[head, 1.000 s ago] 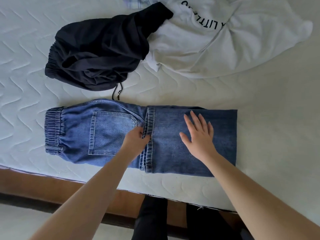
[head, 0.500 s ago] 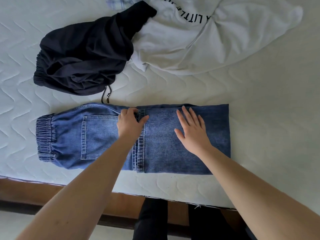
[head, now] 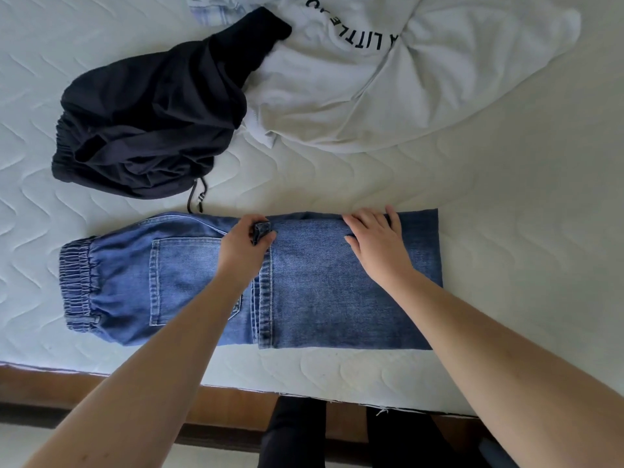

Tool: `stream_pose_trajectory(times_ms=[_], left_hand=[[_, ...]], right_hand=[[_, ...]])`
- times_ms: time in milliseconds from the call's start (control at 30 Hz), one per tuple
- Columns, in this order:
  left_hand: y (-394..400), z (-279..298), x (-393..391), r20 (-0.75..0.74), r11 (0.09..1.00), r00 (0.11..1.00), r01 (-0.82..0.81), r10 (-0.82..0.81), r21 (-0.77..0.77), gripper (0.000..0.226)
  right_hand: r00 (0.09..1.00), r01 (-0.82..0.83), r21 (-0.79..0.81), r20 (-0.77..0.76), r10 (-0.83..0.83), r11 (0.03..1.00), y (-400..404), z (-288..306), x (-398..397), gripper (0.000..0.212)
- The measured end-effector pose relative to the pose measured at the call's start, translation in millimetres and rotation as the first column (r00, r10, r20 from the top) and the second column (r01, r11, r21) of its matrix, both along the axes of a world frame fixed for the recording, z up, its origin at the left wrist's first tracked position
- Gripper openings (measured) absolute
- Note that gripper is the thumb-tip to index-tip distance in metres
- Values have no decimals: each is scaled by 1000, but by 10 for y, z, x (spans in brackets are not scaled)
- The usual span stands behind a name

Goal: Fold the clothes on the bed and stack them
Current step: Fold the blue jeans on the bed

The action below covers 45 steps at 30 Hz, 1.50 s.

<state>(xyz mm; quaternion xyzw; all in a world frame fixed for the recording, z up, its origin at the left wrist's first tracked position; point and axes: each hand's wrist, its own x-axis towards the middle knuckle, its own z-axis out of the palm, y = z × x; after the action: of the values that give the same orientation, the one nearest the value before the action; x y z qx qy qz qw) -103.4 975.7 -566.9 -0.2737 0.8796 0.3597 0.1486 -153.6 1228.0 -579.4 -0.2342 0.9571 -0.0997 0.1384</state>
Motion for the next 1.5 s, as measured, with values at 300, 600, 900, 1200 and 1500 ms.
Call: stream_pose_trajectory(times_ms=[300, 600, 900, 1200, 1500], left_hand=[[-119, 19, -146, 2, 975, 977, 213, -213, -56, 29], [153, -44, -560, 40, 690, 712, 692, -701, -210, 41], [180, -187, -704, 249, 546, 599, 799, -761, -253, 44], [127, -314, -671, 140, 495, 561, 803, -816, -332, 43], [-48, -241, -534, 202, 546, 612, 781, -764, -303, 77]], right_hand=[[997, 74, -136, 4, -74, 988, -5, 12, -180, 31], [920, 112, 50, 371, -123, 992, -151, -23, -530, 43], [924, 212, 69, 311, -223, 975, -234, -72, -566, 33], [948, 287, -75, 167, -272, 955, -106, -170, -400, 29], [950, 289, 4, -123, -286, 957, 500, -193, -268, 40]])
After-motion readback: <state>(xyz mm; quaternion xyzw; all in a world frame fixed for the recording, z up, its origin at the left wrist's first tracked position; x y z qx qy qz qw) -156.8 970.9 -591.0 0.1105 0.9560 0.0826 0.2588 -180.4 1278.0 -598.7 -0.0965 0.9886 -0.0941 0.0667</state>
